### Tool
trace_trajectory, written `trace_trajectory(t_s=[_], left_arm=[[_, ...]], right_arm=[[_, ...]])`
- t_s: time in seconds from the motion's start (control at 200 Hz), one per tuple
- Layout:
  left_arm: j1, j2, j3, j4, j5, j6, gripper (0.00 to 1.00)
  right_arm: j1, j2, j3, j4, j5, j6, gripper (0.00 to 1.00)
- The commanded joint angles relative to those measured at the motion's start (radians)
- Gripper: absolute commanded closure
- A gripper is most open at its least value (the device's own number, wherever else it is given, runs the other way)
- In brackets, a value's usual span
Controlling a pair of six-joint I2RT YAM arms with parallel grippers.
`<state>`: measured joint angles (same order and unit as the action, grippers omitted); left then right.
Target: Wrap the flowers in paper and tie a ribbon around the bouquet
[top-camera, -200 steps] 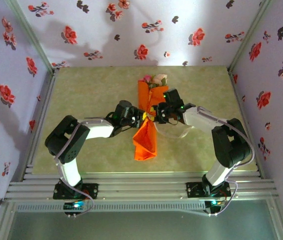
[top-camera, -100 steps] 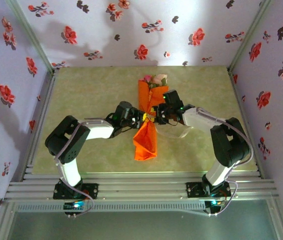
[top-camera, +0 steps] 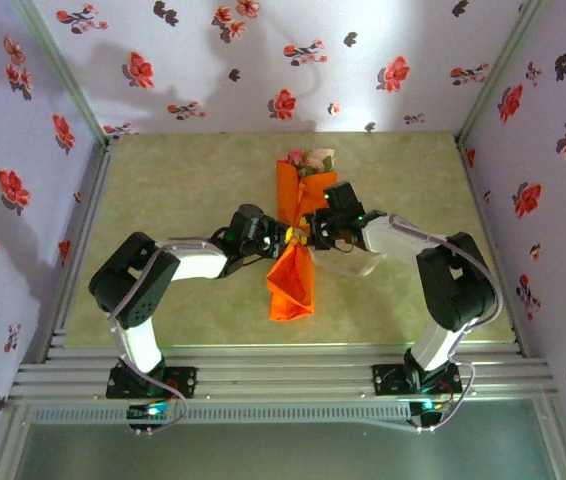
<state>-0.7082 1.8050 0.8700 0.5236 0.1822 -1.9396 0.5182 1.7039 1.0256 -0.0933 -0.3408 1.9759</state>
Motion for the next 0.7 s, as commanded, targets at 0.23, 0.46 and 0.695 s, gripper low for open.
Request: trace_trajectory(t_s=[0.23,0.46,0.695], left_arm=[[-0.01,-0.032,-0.013,0.006,-0.015,-0.002,1.0],[-0.01,-0.028,-0.009,0.006,-0.014,-0.002,1.0],[-0.011,-0.029,-0.006,0.004,-0.015,-0.002,1.0]], right_arm=[[0.009,0.051,-0.006,0.035,0.022,0.031,0.82],[0.009,0.056,0.002,0.04,0.031,0.033,0.76],[0.011,0.045,0.004,0.034,0.05,0.032,1.0]])
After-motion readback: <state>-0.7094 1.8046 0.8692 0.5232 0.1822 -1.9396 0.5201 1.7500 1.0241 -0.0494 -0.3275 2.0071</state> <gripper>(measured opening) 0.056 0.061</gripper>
